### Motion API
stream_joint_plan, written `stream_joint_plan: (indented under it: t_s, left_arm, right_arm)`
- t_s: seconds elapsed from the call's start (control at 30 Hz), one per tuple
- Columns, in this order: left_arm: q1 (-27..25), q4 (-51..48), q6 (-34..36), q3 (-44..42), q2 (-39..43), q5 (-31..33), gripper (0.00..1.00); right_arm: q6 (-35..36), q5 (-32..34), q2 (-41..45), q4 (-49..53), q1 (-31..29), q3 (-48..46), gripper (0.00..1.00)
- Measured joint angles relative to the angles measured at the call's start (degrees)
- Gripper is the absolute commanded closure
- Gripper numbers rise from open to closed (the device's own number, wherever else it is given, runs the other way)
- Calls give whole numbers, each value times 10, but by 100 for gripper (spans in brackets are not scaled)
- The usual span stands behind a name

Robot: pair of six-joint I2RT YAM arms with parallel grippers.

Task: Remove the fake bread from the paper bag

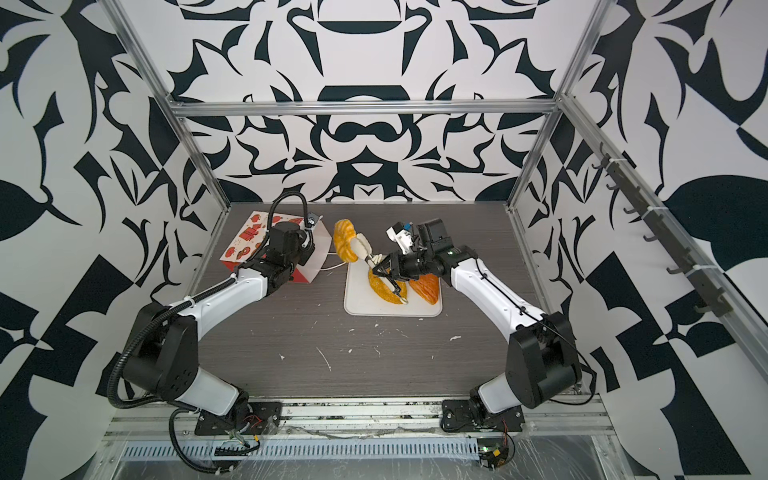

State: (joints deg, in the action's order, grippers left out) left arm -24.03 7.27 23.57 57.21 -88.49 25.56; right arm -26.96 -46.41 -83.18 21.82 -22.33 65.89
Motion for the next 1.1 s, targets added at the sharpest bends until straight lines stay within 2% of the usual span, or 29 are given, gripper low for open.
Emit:
stream_joint_plan:
  t_s: [0.33,0.5,0.7,0.87,0.93,1.1]
  left_arm:
    - [0,0,0,0,-1,0,93]
    - [0,1,0,0,-2,-1,93]
    - [0,2,0,3,-12,-6,93]
    - [0,2,-2,5,-13,-8,93]
    - [0,2,-2,6,-13,-8,93]
    - [2,2,-2,6,-13,-8,93]
  right_arm:
    - [-17,12,81,3,1,-43,100]
    - [-20,14,86,11,1,-62,100]
    - [-17,18,39,-4,1,-62,100]
    - [-6,29,-47,-20,0,-32,100]
    - [21,53,-78,0,-7,2,100]
    - [116,162,-121,77,-48,106,99]
